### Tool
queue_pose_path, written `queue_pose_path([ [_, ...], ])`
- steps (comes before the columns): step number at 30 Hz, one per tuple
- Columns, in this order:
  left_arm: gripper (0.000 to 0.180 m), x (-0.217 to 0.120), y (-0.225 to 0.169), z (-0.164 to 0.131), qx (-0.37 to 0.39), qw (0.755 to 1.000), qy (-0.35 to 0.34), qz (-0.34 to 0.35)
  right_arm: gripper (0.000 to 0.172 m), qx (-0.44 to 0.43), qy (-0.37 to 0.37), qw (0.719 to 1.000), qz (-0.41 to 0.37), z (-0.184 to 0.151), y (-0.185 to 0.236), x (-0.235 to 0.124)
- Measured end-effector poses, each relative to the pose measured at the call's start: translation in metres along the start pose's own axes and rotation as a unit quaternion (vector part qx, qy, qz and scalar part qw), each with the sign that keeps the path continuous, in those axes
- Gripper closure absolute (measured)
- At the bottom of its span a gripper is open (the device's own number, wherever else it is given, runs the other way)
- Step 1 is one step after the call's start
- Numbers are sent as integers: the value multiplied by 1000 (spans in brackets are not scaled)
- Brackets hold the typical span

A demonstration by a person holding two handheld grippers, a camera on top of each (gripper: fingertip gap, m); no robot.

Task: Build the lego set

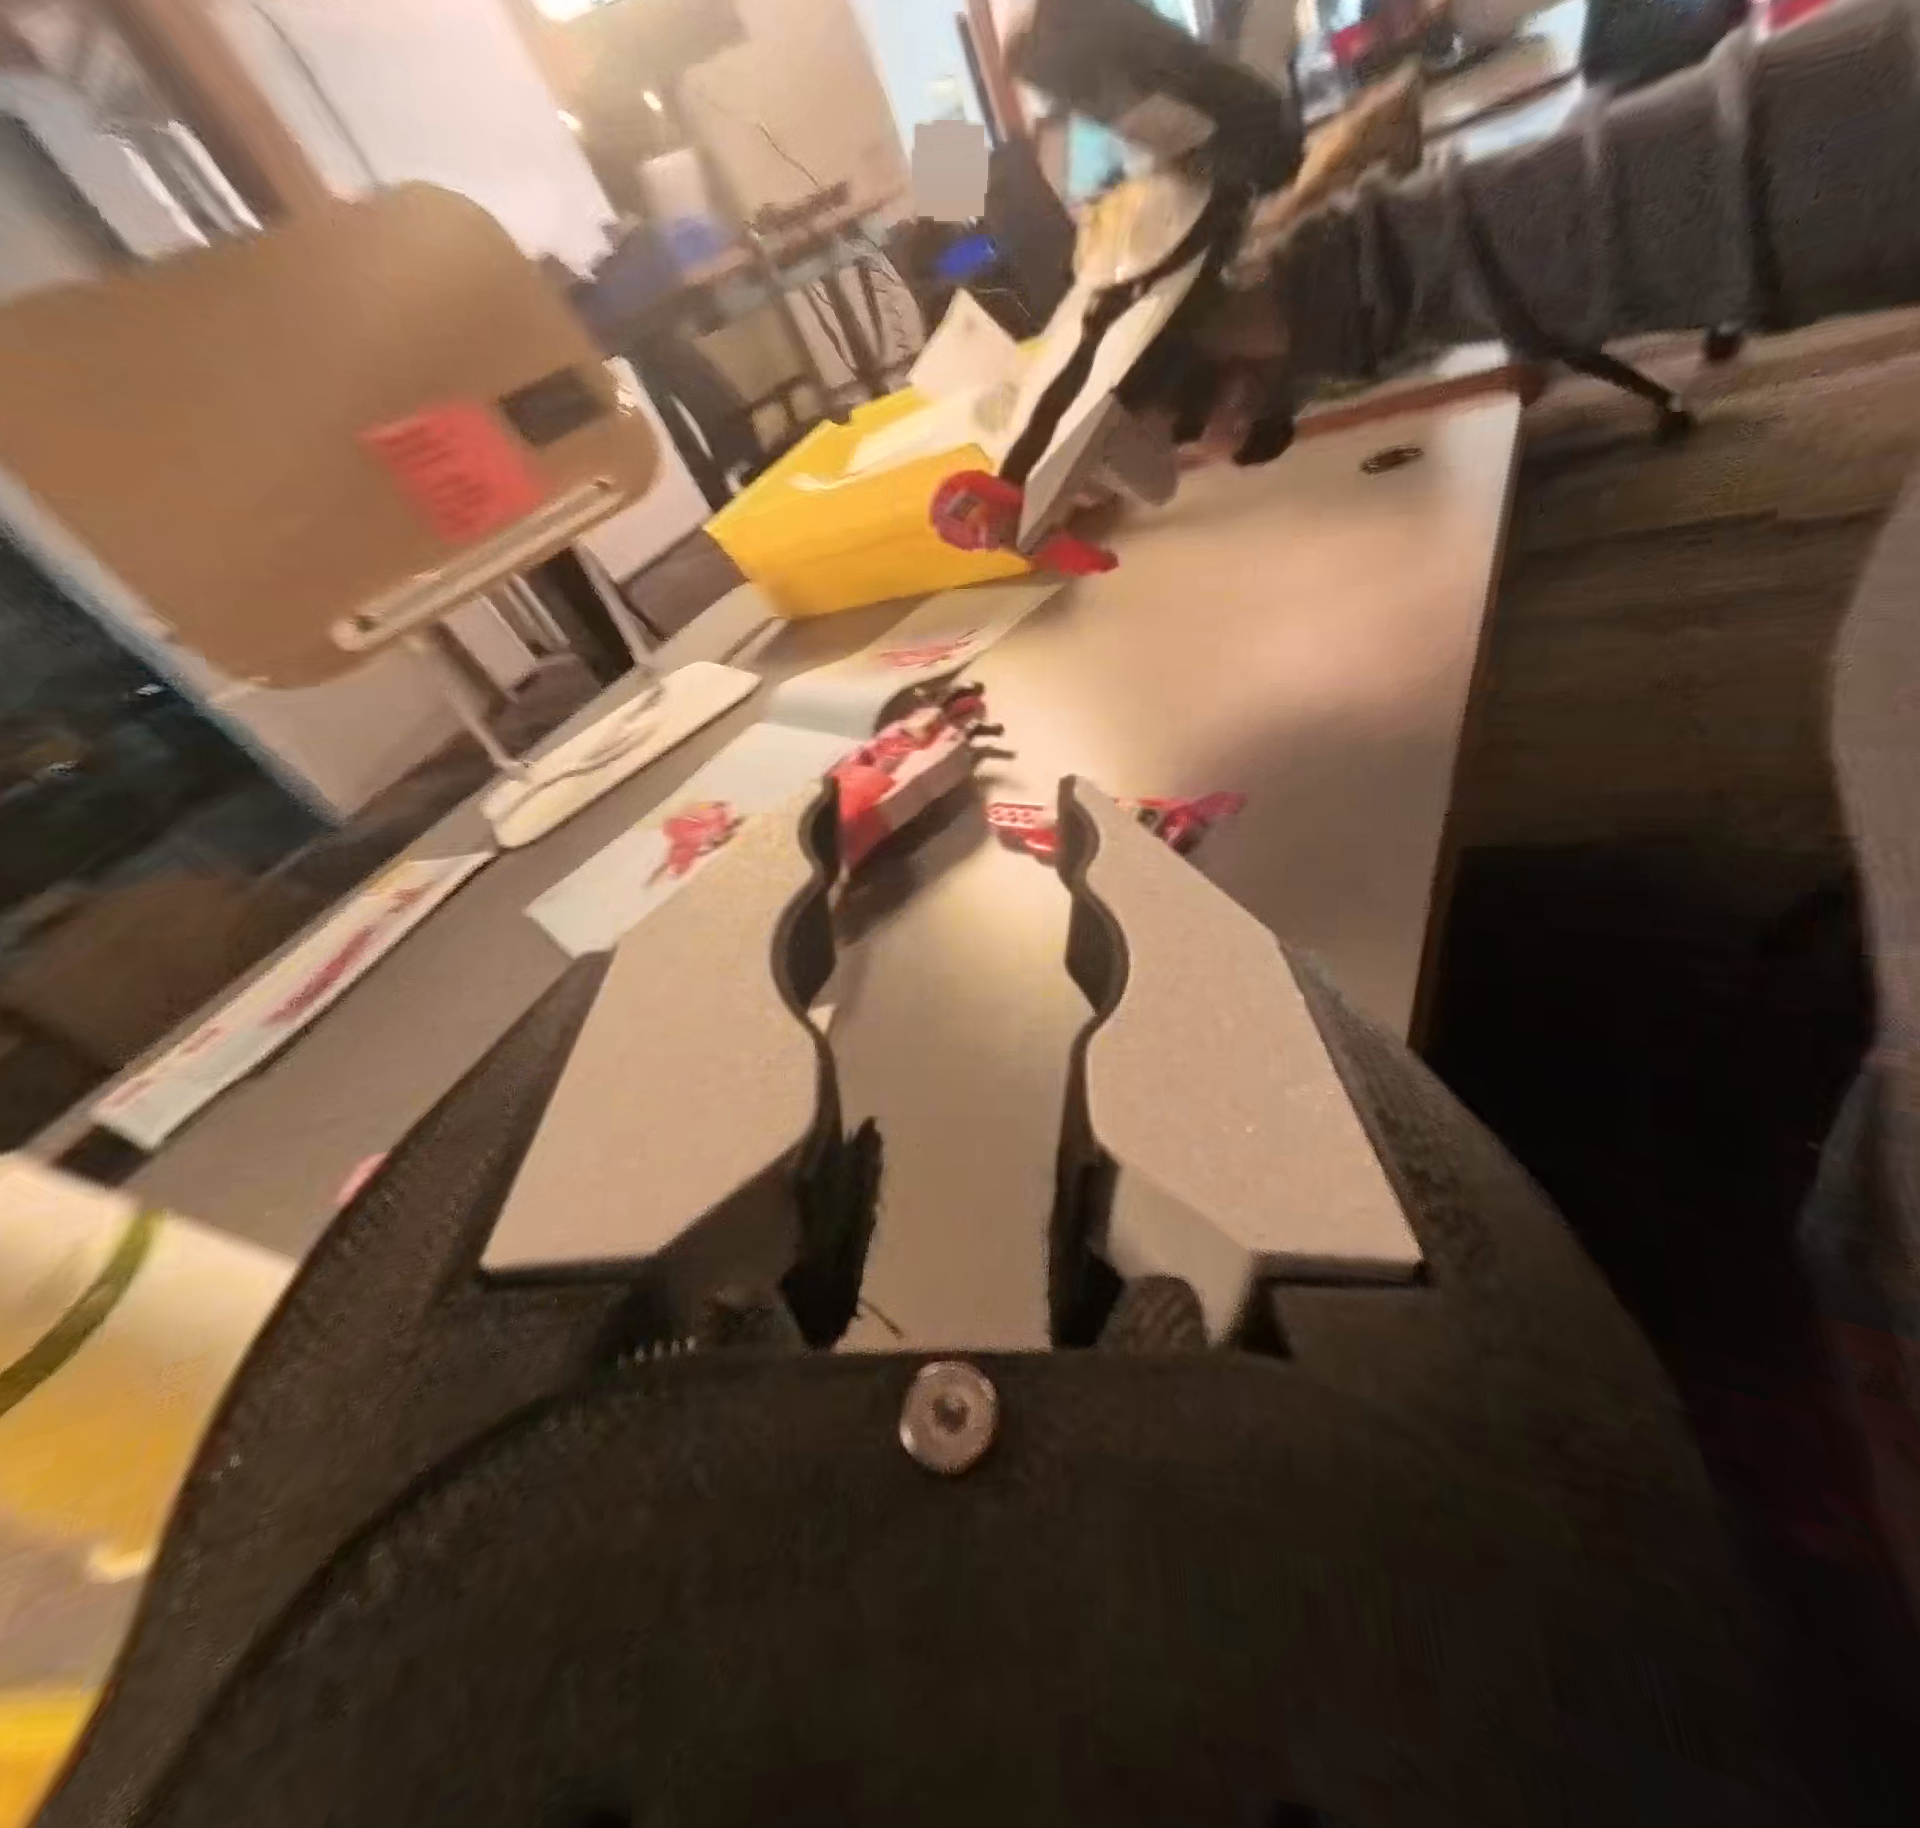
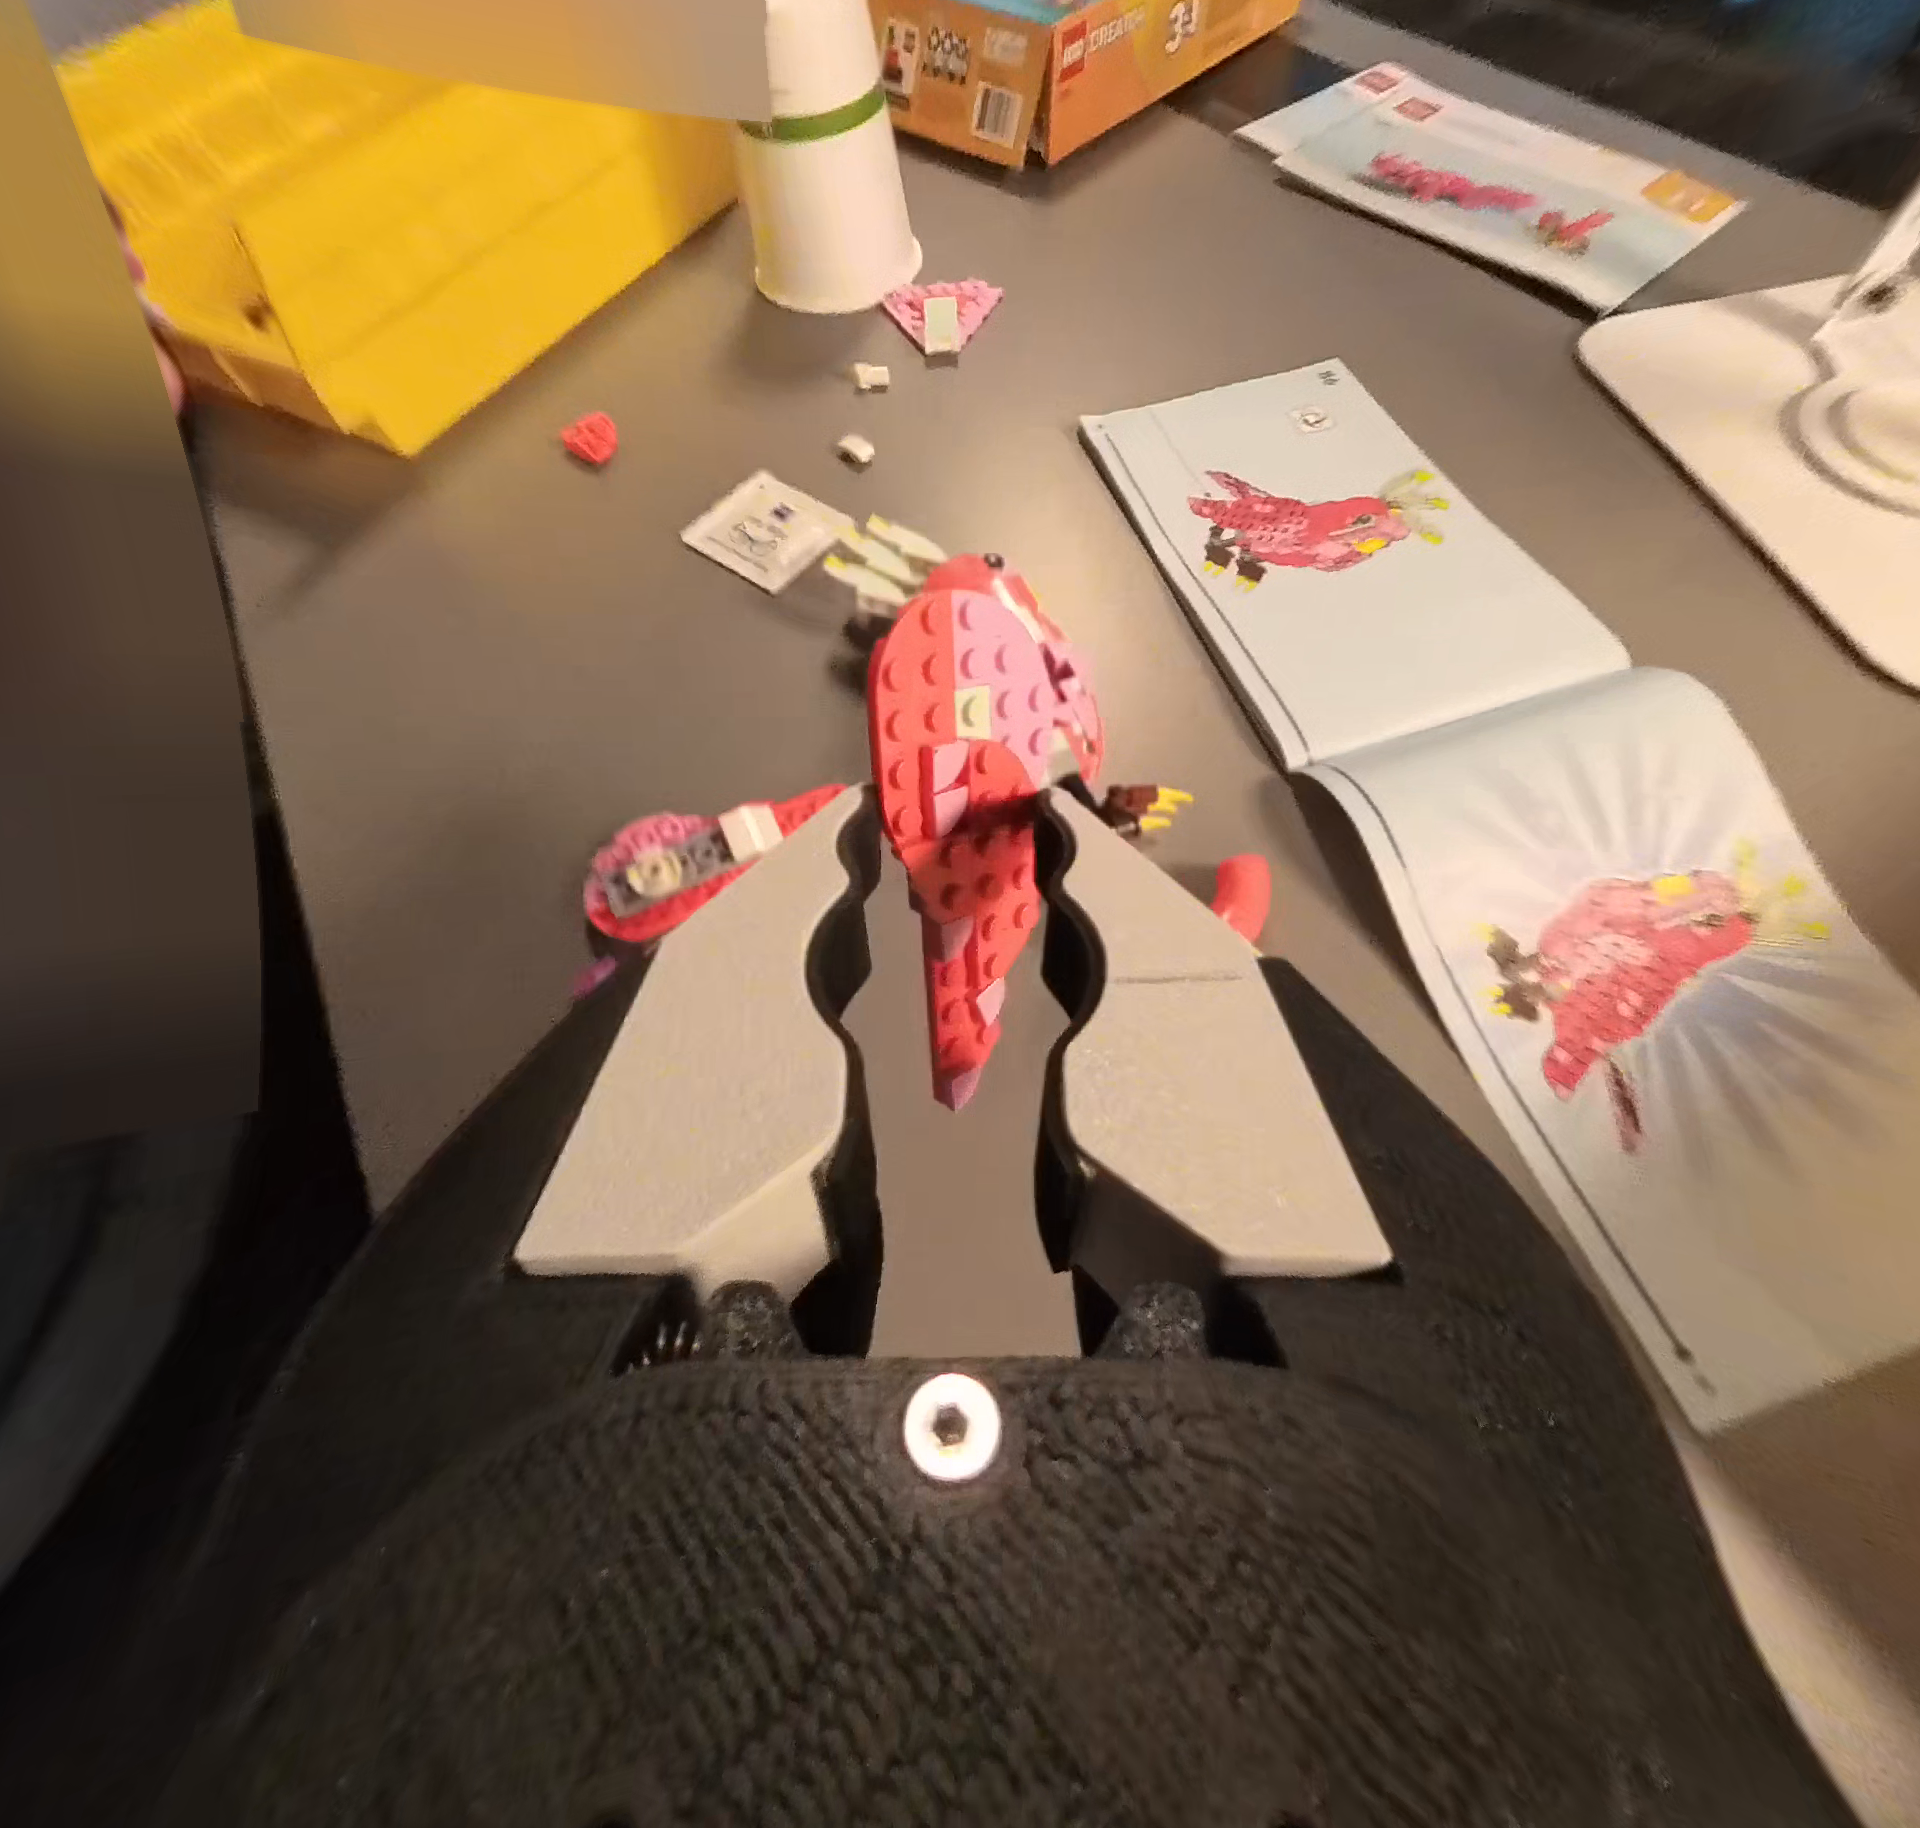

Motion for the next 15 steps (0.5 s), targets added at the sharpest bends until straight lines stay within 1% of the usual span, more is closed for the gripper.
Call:
queue_pose_path([
  [3, 136, 47, -2, -3, 10, 998, 68, -5, 145, -109, 55, 989, -85, -18, 20, 1],
  [5, 132, 69, -7, -1, -16, 994, 108, -28, 145, -156, 78, 980, -97, -26, 34, 8],
  [7, 131, 89, -12, 0, -60, 988, 139, -22, 145, -156, 96, 980, -83, -31, 43, 15],
  [9, 121, 108, -23, -2, -82, 981, 173, -33, 145, -164, 109, 976, -90, -34, 45, 21],
  [12, 110, 126, -38, -7, -70, 970, 231, -32, 145, -185, 137, 968, -102, -39, 46, 29],
  [15, 110, 136, -44, -10, -86, 964, 251, -26, 145, -172, 143, 971, -84, -41, 50, 37],
])
Point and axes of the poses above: each gripper's, where its closed fingertips meet, x out along the fingers, z out of its top, y = z × x across the jaws, the point moved 8 cm from there along -x, back along the fingers, and after that the axes turned 9 degrees about y, right-handed, at the moved point
